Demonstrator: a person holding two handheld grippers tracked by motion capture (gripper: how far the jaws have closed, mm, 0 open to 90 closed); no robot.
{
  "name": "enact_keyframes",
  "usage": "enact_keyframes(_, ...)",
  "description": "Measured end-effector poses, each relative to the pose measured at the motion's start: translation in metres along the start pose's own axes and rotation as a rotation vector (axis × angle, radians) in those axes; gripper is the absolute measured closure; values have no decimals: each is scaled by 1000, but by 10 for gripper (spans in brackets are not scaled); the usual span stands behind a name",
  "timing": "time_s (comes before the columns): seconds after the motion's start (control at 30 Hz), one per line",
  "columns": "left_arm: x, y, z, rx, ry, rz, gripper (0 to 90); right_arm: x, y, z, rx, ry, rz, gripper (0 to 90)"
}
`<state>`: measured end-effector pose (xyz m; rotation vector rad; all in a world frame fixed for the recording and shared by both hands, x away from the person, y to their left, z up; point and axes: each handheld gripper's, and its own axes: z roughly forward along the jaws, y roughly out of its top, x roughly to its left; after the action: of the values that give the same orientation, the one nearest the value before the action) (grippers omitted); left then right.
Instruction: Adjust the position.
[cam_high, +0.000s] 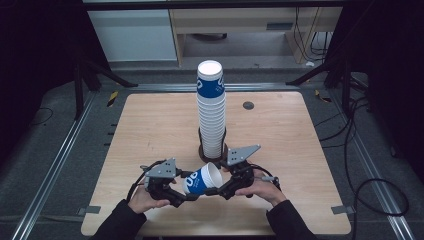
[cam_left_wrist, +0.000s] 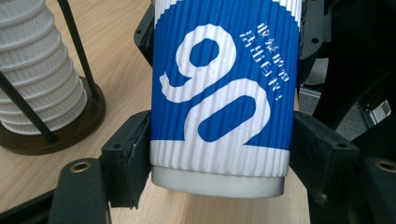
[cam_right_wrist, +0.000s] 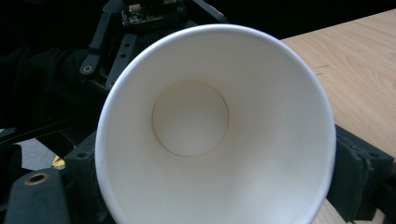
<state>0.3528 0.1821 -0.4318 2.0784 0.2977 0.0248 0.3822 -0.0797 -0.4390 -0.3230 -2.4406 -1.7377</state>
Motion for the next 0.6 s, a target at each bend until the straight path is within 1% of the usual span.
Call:
enact_keyframes(0.13, 1, 0, 0, -9, -2, -7, 268, -1, 0, -1, -3, 8, 5, 153)
enact_keyframes(0.2, 2, 0, -1, -14, 3, -16, 265, -1, 1, -2, -7, 2, 6, 157)
enact_keyframes(0.27, 3, 0, -3, -19, 11, -28, 256, -1, 2, -3, -10, -6, -2, 159)
enact_keyframes(0.3, 4, 0, -4, -14, 9, -35, 246, -1, 2, -4, -6, -18, -8, 159)
enact_keyframes(0.33, 5, 0, -5, -11, 18, -40, 230, -1, 3, -5, -2, -22, -11, 159)
enact_keyframes(0.37, 7, 0, -6, -3, 22, -47, 218, -1, 3, -6, 8, -37, -21, 158)
enact_keyframes(0.4, 9, -1, -7, 14, 12, -59, 202, -2, 4, -8, 22, -55, -29, 158)
enact_keyframes(0.43, 10, -1, -7, 27, 30, -58, 187, -2, 6, -10, 58, -89, -45, 156)
enact_keyframes(0.47, 10, -1, -8, 37, 50, -56, 193, -3, 7, -11, 68, -96, -50, 156)
enact_keyframes(0.5, 11, -1, -7, 53, 55, -59, 186, -3, 8, -11, 83, -103, -53, 155)
enact_keyframes(0.53, 11, -1, -7, 74, 53, -60, 186, -3, 8, -11, 83, -103, -53, 155)
enact_keyframes(0.57, 11, -2, -5, 94, 72, -54, 185, -3, 9, -9, 116, -119, -72, 154)
enact_keyframes(0.6, 11, -2, -4, 108, 72, -54, 182, -3, 9, -7, 131, -123, -78, 153)
